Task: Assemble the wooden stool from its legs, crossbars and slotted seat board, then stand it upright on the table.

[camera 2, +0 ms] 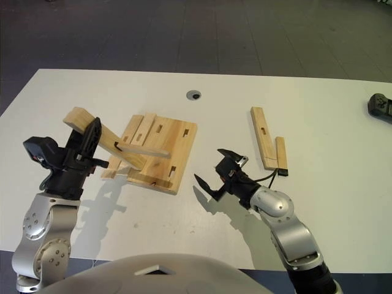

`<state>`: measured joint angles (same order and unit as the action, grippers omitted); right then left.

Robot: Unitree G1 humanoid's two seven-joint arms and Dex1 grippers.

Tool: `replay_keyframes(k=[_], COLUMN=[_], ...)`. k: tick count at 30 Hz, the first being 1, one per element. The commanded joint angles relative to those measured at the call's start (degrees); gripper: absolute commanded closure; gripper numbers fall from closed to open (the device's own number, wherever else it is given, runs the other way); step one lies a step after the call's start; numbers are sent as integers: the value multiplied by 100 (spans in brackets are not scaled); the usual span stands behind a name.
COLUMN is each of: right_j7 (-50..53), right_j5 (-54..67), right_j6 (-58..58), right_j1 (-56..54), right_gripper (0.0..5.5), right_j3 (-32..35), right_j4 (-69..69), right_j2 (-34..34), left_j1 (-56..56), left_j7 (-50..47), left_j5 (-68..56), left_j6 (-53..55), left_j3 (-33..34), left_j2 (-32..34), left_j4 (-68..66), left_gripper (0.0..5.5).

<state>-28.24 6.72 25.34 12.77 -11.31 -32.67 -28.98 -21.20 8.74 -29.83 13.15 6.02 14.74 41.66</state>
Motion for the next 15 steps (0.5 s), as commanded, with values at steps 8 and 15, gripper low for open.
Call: replay_keyframes(k=[8, 15], right_j7=[77, 34], right_j5=[-90, -116], right_j6=[-42, -81], right_j1=[-255, -481], right_gripper=[10, 10], right_j3=[111, 125], right_j4=[127, 282], right_j2=[40, 20], left_j1=[322, 1476], left_j7=[-29, 186], left_j5=[523, 429], left_j6=[803, 638], left_j3=[-521, -743], left_j2=[348, 151], left_j4=[-955, -1520], left_gripper=[444, 444])
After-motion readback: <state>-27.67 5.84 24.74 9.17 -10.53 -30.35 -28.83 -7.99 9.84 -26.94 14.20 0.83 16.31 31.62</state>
